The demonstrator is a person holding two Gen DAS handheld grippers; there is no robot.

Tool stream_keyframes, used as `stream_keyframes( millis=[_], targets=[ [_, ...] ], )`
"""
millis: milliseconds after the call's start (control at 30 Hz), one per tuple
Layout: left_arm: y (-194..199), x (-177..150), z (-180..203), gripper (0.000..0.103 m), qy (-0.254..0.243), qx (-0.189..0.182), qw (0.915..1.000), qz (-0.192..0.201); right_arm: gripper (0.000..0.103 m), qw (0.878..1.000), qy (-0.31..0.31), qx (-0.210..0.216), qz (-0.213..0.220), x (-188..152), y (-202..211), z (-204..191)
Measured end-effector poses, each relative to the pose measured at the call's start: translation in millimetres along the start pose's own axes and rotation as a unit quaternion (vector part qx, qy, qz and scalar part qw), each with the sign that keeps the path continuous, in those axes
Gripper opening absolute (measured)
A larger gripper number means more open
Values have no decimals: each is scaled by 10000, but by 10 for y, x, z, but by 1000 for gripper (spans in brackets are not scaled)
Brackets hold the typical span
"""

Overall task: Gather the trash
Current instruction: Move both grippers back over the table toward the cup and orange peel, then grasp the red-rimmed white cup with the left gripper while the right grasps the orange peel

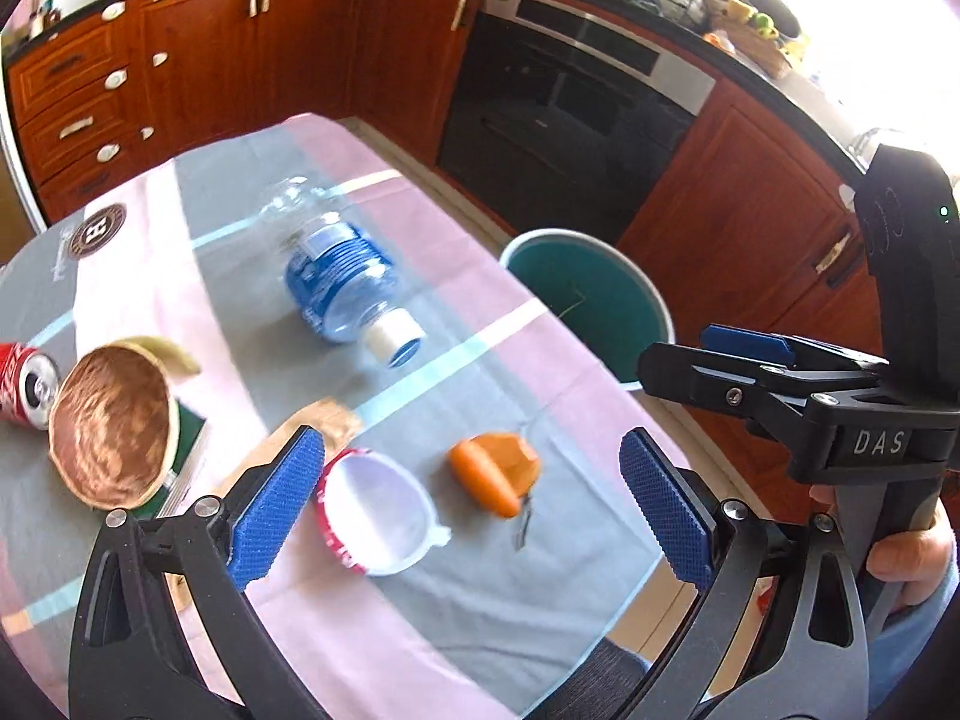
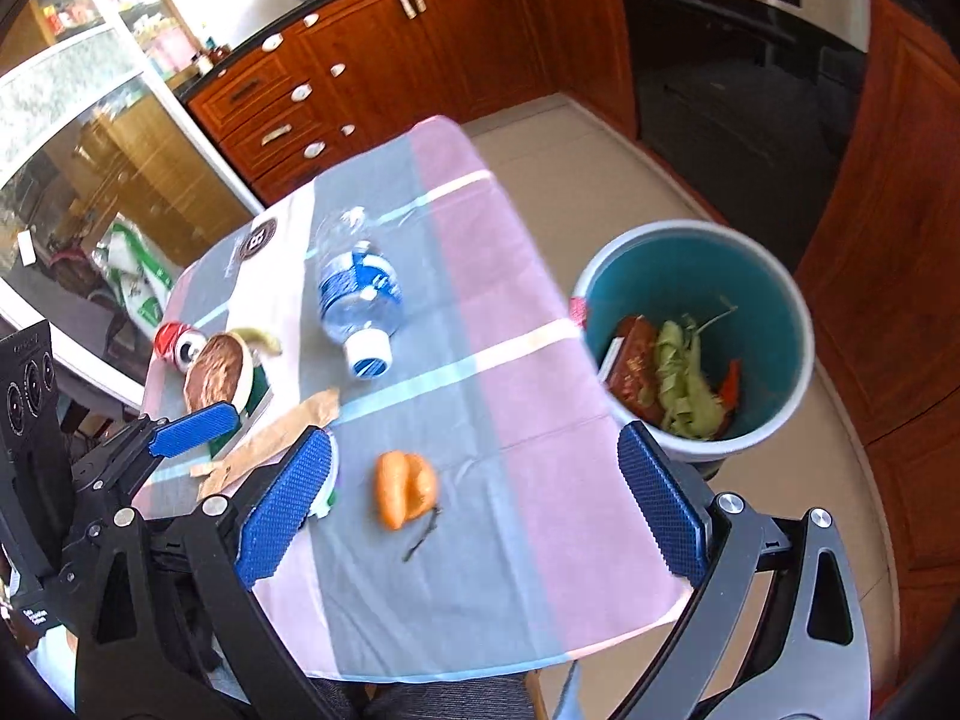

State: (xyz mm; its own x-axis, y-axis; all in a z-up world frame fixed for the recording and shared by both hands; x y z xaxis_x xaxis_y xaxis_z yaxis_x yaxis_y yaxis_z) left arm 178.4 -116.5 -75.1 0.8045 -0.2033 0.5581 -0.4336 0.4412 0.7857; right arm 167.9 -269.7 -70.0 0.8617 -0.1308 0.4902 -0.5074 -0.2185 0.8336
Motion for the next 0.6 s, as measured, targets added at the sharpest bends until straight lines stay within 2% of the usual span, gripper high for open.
stream_keyframes(
  millis=[167, 333, 467, 500, 533, 567, 600],
  targets=[
    [37, -281, -450, 99, 454, 115, 9989, -90, 92, 9995, 99, -17, -289, -205, -358, -218],
    [-12, -516, -689, 99, 595, 287, 9975, -271, 91, 9988, 148, -74, -454, -367, -706, -316],
    [-76, -580, -740, 99, 574, 352, 9970, -380, 72, 9976, 337, -48, -601, -436, -891, -451],
    [-85, -587, -740, 99, 563, 360, 9970, -392, 63, 9972, 400, -52, -632, -452, -924, -481],
    [-105, -590, -729, 99, 541, 371, 9970, -416, 57, 9967, 462, -60, -666, -471, -956, -513],
    [-128, -589, -715, 99, 515, 375, 9970, -447, 57, 9966, 559, -140, -586, -473, -957, -539],
    [-151, -590, -698, 99, 492, 371, 9969, -482, 44, 9962, 650, -164, -559, -471, -959, -560]
  ],
)
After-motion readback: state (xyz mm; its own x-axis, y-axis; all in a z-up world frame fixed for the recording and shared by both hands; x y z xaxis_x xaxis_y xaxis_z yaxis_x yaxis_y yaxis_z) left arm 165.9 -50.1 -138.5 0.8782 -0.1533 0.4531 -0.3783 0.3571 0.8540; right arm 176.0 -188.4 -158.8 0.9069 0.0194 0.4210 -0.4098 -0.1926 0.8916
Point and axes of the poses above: each gripper's, at about its wrist camera, not at the fingertips, and y roughly against the way its jaws point, z to its right, x to its top, the point moved 5 cm from there along -y, roughly the way its jaws point, and after that the axes turned 2 degrees about -x, right-handed, at the moved point
